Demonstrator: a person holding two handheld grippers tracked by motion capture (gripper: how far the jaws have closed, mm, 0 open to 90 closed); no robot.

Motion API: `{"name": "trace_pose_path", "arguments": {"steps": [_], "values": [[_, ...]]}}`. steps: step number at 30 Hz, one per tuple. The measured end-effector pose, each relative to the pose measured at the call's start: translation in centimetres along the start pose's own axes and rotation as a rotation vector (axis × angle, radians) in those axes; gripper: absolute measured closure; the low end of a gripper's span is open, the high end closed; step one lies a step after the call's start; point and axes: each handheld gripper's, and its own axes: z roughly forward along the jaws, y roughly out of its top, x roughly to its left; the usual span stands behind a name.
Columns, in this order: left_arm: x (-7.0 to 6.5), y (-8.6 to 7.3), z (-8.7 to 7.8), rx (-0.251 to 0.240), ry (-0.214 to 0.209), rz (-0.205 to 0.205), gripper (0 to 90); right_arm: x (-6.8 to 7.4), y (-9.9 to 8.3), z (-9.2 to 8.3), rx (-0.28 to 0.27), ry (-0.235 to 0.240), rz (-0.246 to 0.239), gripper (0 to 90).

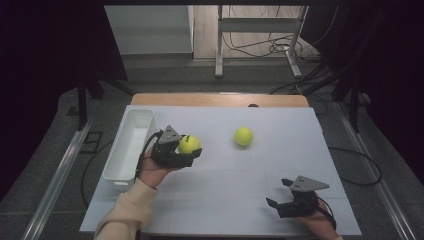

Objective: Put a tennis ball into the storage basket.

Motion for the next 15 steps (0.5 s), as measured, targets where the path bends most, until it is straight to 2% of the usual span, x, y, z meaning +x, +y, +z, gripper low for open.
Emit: {"name": "trace_pose_path", "arguments": {"steps": [7, 15], "values": [[0.6, 0.3, -0.1, -0.008, 0.015, -0.006, 26.0, 0.0, 0.0, 0.0, 0.002, -0.003, 0.0, 9.9], [1.8, 0.4, -0.4, -0.016, 0.042, -0.032, 26.0, 0.0, 0.0, 0.0, -0.001, -0.001, 0.003, 9.8]]}}
